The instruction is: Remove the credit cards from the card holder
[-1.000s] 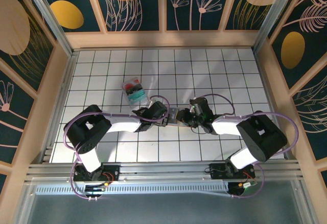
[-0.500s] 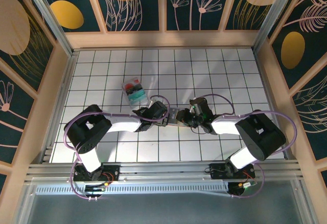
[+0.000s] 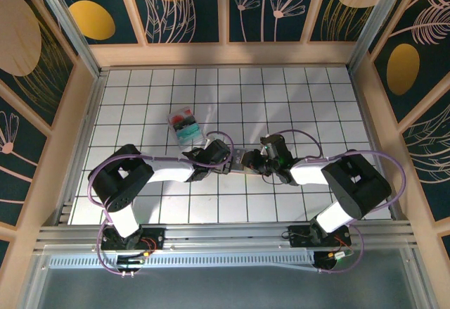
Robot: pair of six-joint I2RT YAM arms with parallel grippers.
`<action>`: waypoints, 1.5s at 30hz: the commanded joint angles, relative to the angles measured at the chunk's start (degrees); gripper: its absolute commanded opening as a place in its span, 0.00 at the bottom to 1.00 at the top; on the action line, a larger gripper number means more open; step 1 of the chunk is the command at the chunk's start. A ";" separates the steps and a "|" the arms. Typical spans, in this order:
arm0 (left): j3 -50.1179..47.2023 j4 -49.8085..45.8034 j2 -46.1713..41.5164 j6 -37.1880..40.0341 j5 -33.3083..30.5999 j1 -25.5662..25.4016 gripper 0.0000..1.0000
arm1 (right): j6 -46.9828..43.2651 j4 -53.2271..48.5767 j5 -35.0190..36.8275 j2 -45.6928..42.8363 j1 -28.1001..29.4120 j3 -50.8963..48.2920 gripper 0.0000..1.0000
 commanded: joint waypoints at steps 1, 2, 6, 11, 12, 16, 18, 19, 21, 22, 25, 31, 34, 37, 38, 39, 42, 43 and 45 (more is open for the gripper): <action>0.23 -3.31 2.23 0.21 1.03 -0.49 0.98 | -0.05 2.83 -1.76 1.70 0.20 -0.40 0.24; 0.24 -3.31 2.28 0.26 1.08 -0.49 0.98 | -0.04 3.24 -2.08 1.71 0.22 -0.47 0.24; 0.36 -3.23 2.59 0.28 1.39 -0.53 0.98 | 0.12 5.39 -3.72 1.64 0.17 -0.74 0.24; 0.57 -3.71 2.74 -0.03 1.07 -0.53 0.94 | -0.21 2.02 -1.28 0.41 0.09 -0.51 0.24; 0.69 -3.90 2.76 -0.08 0.88 -0.57 0.94 | -0.36 0.42 -0.09 0.04 0.14 -0.48 0.23; 0.86 -4.52 2.96 -0.32 0.46 -0.54 0.94 | -0.68 -1.83 1.81 -0.46 0.11 -0.70 0.23; 0.92 -4.67 3.04 -0.31 0.42 -0.56 0.94 | -0.50 -1.78 1.99 -0.46 0.14 -0.90 0.24; 0.94 -4.63 3.11 -0.31 0.37 -0.59 0.94 | -0.42 -1.58 2.04 -0.46 0.14 -1.01 0.24; 0.99 -4.71 3.15 -0.31 0.44 -0.52 0.94 | -0.26 -1.41 2.17 -0.40 0.11 -1.01 0.23; 0.96 -4.72 3.20 -0.30 0.45 -0.58 0.94 | -0.18 -1.44 2.33 -0.50 0.16 -1.08 0.24; 1.03 -4.98 3.03 -0.30 0.45 -0.56 0.94 | -0.04 -1.37 2.68 -1.02 0.14 -1.44 0.23; 1.12 -5.24 3.32 -0.31 0.34 -0.47 0.94 | 0.07 -0.14 1.92 -0.79 0.10 -1.89 0.24; 1.43 -5.58 3.45 -0.30 0.01 -0.52 0.93 | 0.76 -0.30 2.84 -1.41 0.02 -2.41 0.24; 1.47 -5.69 3.46 -0.32 0.03 -0.53 0.94 | 0.74 0.22 2.76 -1.75 0.08 -2.93 0.24; 1.47 -5.68 3.40 -0.23 0.10 -0.54 0.93 | 0.74 0.51 2.49 -1.56 0.02 -3.03 0.24; 1.47 -5.68 3.40 -0.22 0.27 -0.57 0.93 | 0.81 1.25 1.94 -1.25 0.08 -3.16 0.23; 1.56 -5.77 3.46 -0.04 0.33 -0.58 0.94 | 1.37 4.50 0.15 -0.19 0.05 -3.74 0.24; 1.56 -5.77 3.40 -0.04 0.34 -0.55 0.94 | 1.47 5.27 -0.29 0.06 0.08 -3.81 0.23; 1.71 -5.70 3.55 0.04 0.64 -0.57 0.94 | 1.43 7.17 -1.36 0.52 0.02 -3.89 0.23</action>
